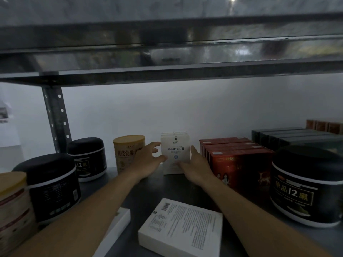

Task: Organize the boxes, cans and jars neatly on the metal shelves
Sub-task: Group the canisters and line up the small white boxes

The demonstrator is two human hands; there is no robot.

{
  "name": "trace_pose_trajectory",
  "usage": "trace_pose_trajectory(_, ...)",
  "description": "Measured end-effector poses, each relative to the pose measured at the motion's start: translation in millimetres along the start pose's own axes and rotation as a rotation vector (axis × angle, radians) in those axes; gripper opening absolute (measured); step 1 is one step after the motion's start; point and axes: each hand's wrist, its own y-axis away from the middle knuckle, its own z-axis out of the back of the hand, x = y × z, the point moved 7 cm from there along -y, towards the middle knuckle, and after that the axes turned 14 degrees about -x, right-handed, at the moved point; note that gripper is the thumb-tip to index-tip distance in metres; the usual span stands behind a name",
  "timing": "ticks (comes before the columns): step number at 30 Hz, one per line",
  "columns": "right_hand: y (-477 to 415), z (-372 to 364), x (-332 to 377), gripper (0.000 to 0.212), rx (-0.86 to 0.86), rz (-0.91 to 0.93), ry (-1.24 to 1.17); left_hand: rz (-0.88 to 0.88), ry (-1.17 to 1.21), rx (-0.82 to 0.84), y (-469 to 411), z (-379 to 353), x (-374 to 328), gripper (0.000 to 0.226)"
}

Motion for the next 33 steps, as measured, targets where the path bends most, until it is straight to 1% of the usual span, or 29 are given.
trace_pose_trajectory(6,-1.5,-3.4,-8.1,0.043,0.004,-0.033,-0.052,0.007,0.027,0.008,1.5,-5.8,-4.0,0.062)
trace_pose_trajectory(9,-0.5,-5.6,-10.6,0.047,0.039,-0.057,-0.073,0.053,0.121,0.028,1.6,-10.2,-2.6,0.063)
trace_pose_trajectory(12,-2.0,-5.5,-11.8,0.046,0.036,-0.058,-0.075,0.07,0.176,0.042,2.3,-13.8,-2.8,0.062)
trace_pose_trajectory(22,-3.0,-7.0,-13.6,0.046,0.038,-0.074,-0.1,0.044,0.132,0.03,0.5,-14.1,-2.2,0.067)
trace_pose_trajectory(29,-1.7,-5.5,-10.9,0.047,0.05,-0.073,-0.069,0.024,0.105,0.004,2.7,-9.3,-4.8,0.061)
trace_pose_trajectory(33,0.4,-4.6,-8.3,0.051,0.054,-0.074,-0.066,0.022,0.087,-0.014,2.3,-5.4,-5.4,0.061)
